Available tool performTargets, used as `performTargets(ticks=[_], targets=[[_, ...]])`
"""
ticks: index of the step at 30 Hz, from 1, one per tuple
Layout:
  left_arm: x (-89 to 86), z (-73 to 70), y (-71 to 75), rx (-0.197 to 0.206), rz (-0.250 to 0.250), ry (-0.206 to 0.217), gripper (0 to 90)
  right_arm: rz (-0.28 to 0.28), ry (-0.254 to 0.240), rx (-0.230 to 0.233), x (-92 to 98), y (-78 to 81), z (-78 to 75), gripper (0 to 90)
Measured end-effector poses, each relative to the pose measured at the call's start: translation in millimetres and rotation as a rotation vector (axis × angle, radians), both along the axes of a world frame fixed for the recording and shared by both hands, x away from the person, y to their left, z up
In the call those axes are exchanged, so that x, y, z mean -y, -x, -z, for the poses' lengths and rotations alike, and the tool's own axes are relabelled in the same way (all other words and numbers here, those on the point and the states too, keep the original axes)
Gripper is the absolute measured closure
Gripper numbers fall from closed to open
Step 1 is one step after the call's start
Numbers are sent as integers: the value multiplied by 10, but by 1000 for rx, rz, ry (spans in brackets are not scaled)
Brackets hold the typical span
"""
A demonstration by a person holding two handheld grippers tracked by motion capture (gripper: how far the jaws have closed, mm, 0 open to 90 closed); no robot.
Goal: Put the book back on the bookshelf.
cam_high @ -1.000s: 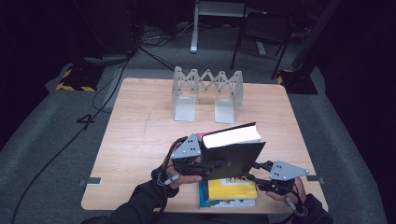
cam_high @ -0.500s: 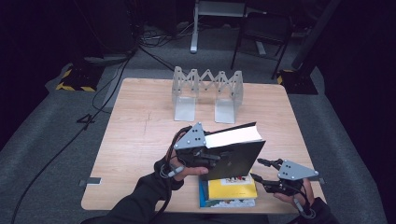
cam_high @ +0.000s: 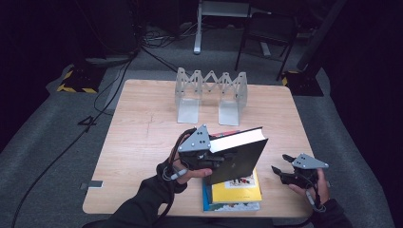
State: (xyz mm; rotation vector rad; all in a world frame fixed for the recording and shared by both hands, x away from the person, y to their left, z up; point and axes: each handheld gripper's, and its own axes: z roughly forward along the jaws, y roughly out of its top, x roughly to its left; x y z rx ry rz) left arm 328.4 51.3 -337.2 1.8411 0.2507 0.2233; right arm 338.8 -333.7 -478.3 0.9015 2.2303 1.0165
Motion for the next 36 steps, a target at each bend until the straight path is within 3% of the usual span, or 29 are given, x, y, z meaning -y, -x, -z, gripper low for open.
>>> performTargets(ticks=[12,20,26,36], targets=[[-14,-58,9,9,-49,-9,518,-5,-1,-26,-14,-12,43,344],[-125,-103,-30,22,-128,-7,523,-6,-3,-30,-17,-14,47,343],[-331,-136,-127,33,-231,-13,524,-4,-7,-31,-18,-15,50,343],[-724,-134,-340,1,-428,9,526,-4,-4,-38,-28,-19,63,343]])
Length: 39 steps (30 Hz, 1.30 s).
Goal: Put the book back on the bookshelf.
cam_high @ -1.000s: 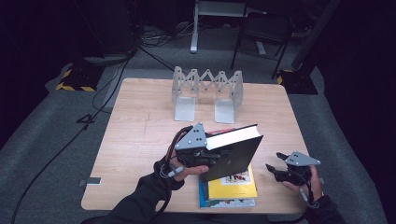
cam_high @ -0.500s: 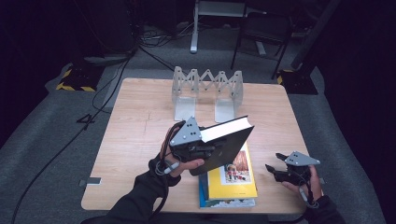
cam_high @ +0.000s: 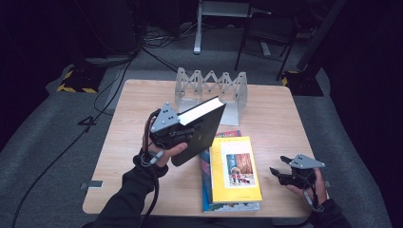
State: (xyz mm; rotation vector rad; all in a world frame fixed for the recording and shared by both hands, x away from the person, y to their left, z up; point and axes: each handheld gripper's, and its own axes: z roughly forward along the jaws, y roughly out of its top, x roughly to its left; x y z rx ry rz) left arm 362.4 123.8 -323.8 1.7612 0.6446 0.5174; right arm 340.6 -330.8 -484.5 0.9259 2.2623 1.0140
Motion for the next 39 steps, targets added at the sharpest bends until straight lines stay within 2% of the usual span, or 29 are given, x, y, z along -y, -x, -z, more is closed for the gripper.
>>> performTargets(ticks=[1,7,9,14,17,18,19,20,22,27,28,34,36,39], targets=[[0,0,0,0,0,0,525,0,0,0,0,0,0,343],[-133,-17,-112,-1,-95,-7,526,-2,6,-6,-4,-4,11,344],[-174,-25,-179,-4,-134,-10,526,-3,1,-5,-2,0,5,343],[-208,23,-346,-14,-196,-11,526,-1,-3,-10,4,-3,12,368],[-174,73,-515,-25,-254,-36,526,-12,1,-6,-10,9,10,368],[-174,73,-515,-25,-254,-36,526,-13,1,-6,-10,9,11,367],[-160,98,-618,-26,-293,-36,527,-11,1,-10,-12,11,15,366],[-155,110,-669,-28,-306,-30,526,-13,4,-10,-10,7,19,364],[-144,128,-763,-34,-322,-28,526,-11,7,-13,-12,5,27,363],[-24,159,-953,-31,-361,-66,526,-16,9,-15,-13,2,34,361],[-24,159,-953,-31,-361,-66,526,-16,9,-15,-13,2,34,361],[85,280,-1160,-38,-438,-102,525,-17,13,-18,-22,5,45,359],[80,310,-1190,-43,-455,-99,525,-22,23,-18,-25,1,53,358],[28,358,-1218,-51,-493,-47,524,-25,27,-20,-29,2,61,357]])
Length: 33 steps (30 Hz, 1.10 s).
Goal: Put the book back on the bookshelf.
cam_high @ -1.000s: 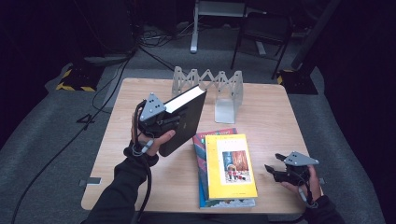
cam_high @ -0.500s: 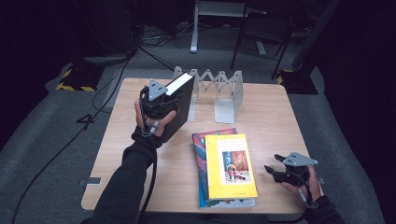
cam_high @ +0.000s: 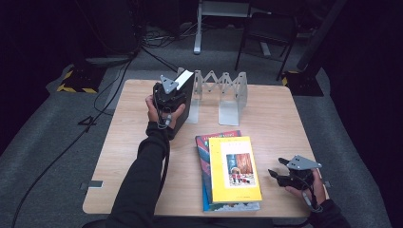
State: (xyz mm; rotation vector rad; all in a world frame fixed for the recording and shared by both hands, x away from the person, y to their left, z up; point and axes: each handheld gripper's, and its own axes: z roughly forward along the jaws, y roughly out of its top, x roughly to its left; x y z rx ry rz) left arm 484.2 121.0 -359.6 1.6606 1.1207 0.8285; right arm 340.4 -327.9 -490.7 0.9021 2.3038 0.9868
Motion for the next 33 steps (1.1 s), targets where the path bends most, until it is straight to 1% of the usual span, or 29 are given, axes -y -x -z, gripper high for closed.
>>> performTargets(ticks=[1,2,3,5,7,10,12,14,15,16,17,18,20,24,32,33], targets=[[-8,17,-1,8,-4,6,524,0,1,-1,-1,1,1,357],[10,30,-1,14,-4,1,524,0,2,-1,-1,-2,3,357],[34,41,3,15,-6,-9,524,1,3,-2,-3,-3,3,357],[61,87,4,12,-13,-7,523,-1,7,1,-7,-5,0,356],[54,120,16,18,-31,11,523,1,3,5,-8,0,-9,356],[34,135,38,19,-41,19,521,1,0,4,1,-2,-11,356],[37,166,83,31,-59,28,517,-2,2,1,0,-7,-4,354],[46,211,139,56,-73,27,515,-3,3,-1,-4,-13,-2,354],[46,211,139,56,-73,27,514,-3,3,-1,-4,-13,-2,354],[53,246,194,69,-87,35,513,0,1,-3,-9,-19,1,354],[53,246,194,69,-87,35,513,0,1,-3,-9,-19,1,354],[41,280,243,75,-92,46,512,-3,2,-4,-18,-17,6,354],[17,305,279,77,-93,54,510,-6,4,-6,-26,-14,8,352],[-6,332,318,80,-88,49,500,-10,9,-14,-36,-20,18,346],[-44,446,420,93,-77,73,486,-10,16,-22,-46,-21,37,340],[-43,457,427,90,-73,66,486,-10,17,-22,-46,-21,38,340]])
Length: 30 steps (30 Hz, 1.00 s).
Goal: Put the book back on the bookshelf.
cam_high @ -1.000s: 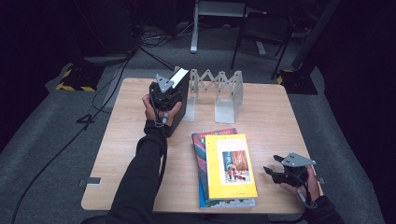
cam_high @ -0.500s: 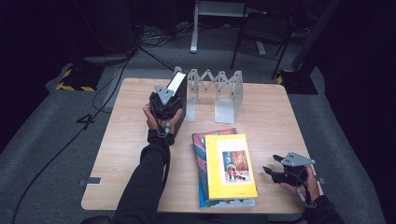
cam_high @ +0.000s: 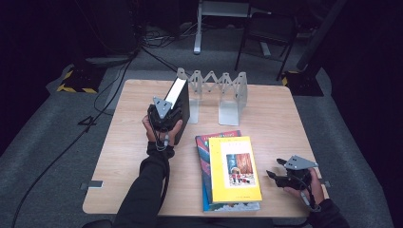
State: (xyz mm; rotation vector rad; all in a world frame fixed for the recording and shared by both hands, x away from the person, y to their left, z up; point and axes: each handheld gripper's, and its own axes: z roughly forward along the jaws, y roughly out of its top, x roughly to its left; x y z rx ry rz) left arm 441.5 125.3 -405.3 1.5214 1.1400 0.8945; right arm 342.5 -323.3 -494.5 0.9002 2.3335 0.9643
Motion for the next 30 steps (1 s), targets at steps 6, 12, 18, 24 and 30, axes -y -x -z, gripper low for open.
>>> performTargets(ticks=[6,12,18,24,30], targets=[[16,152,17,-46,-8,6,466,9,7,7,19,-4,-10,326],[-28,366,54,-102,7,54,450,28,-5,9,47,-13,-13,314],[-58,617,104,-161,19,41,437,37,-32,7,84,-21,-32,306],[-48,850,89,-239,14,64,457,36,-23,4,84,-20,-27,305],[30,869,50,-233,-18,10,501,28,-15,-1,72,-22,-17,306]])
